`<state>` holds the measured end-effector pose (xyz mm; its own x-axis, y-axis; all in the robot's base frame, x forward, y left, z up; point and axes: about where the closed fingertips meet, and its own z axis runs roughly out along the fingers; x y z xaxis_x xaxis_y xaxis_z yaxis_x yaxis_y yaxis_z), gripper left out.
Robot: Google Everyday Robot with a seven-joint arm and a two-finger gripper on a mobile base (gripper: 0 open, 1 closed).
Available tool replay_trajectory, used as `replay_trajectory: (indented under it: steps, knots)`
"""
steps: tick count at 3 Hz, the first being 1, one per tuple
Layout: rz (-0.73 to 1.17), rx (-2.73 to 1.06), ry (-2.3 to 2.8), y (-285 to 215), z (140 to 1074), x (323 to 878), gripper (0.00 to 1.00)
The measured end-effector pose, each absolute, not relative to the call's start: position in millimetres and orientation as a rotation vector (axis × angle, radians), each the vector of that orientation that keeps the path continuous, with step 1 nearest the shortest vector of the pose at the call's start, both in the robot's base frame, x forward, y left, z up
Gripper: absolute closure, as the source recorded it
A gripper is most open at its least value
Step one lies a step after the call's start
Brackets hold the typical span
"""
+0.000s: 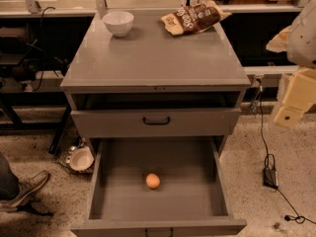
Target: Pick orange from middle drawer and place on counter
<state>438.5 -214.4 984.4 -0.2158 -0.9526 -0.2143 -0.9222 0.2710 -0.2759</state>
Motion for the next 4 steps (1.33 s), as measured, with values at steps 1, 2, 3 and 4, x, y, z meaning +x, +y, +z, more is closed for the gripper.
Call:
replay_trajectory:
  steps: [1, 2, 3, 4]
  knots:
    - [-0.126, -1.709, 2.209, -214, 984, 438, 0.00]
    - [-0.083, -1.688, 2.203, -209, 970, 441, 0.00]
    - [0.076, -1.613, 2.189, -188, 916, 451, 0.00]
    - [0.257, -1.509, 2.172, -156, 859, 465, 0.00]
